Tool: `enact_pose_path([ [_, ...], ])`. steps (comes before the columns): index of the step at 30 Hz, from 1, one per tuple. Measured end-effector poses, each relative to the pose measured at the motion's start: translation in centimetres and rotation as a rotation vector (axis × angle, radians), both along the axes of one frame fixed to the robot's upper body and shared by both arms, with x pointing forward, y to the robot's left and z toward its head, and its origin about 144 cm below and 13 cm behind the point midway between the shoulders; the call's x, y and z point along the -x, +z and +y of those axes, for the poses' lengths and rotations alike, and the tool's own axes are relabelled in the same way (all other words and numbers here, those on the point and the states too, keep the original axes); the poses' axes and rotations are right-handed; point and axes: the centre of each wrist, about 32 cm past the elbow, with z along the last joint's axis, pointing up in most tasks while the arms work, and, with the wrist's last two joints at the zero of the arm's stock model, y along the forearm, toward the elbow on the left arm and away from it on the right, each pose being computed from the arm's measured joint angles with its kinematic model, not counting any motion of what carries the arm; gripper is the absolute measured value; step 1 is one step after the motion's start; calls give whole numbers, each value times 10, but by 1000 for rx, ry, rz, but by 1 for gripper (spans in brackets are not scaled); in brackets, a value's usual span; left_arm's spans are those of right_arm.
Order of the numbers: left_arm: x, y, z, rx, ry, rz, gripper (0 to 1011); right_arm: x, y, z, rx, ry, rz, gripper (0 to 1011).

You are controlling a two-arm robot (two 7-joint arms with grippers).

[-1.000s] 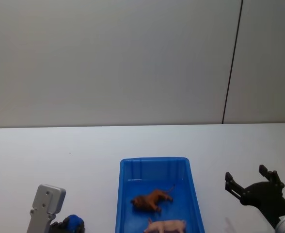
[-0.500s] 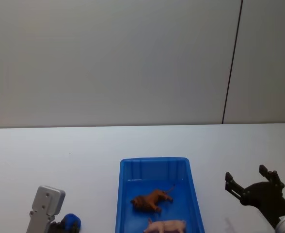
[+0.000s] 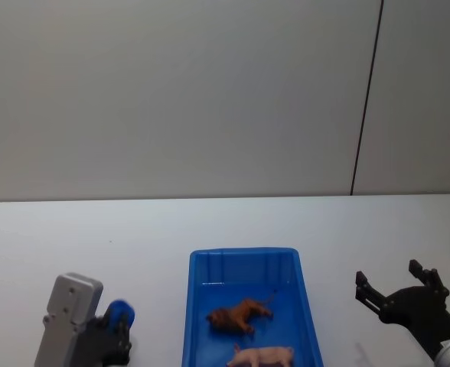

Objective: Pick up the two dolls from the table and place them into the box.

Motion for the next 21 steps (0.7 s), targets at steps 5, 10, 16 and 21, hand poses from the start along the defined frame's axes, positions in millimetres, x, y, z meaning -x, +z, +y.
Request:
enact_pose_path([
  [5, -4, 9, -2, 17, -54, -71, 141, 0, 0, 0, 0, 0, 0, 1001],
  [10, -9, 17, -5, 37, -117, -130, 105, 0, 0, 0, 0, 0, 0, 1001],
  [16, -16, 26, -10, 65, -199, -184, 83, 0, 0, 0, 0, 0, 0, 1001],
  [21, -23, 31, -15, 86, -265, -211, 83, 0, 0, 0, 0, 0, 0, 1001],
])
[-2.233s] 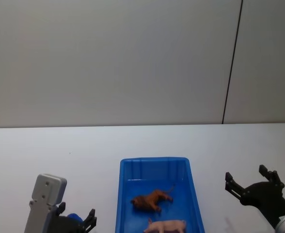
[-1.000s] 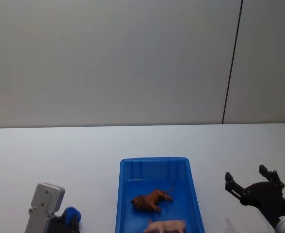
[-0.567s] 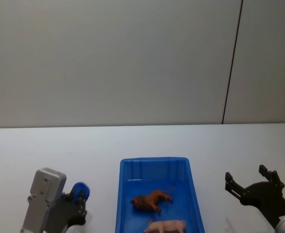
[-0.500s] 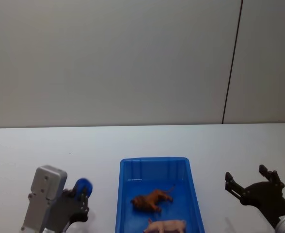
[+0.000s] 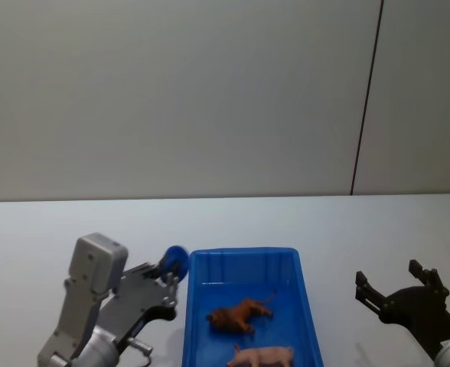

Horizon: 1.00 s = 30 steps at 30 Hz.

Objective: Pick up the two dolls from the table and place them into the box.

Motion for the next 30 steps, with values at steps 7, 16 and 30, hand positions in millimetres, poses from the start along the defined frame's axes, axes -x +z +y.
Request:
enact_pose_path([
  [7, -11, 5, -10, 27, -105, -29, 247, 0, 0, 0, 0, 0, 0, 1001],
  [16, -30, 10, -28, 64, -260, -51, 545, 0, 0, 0, 0, 0, 0, 1001],
  [30, -50, 13, -50, 103, -412, -65, 973, 0, 0, 0, 0, 0, 0, 1001],
])
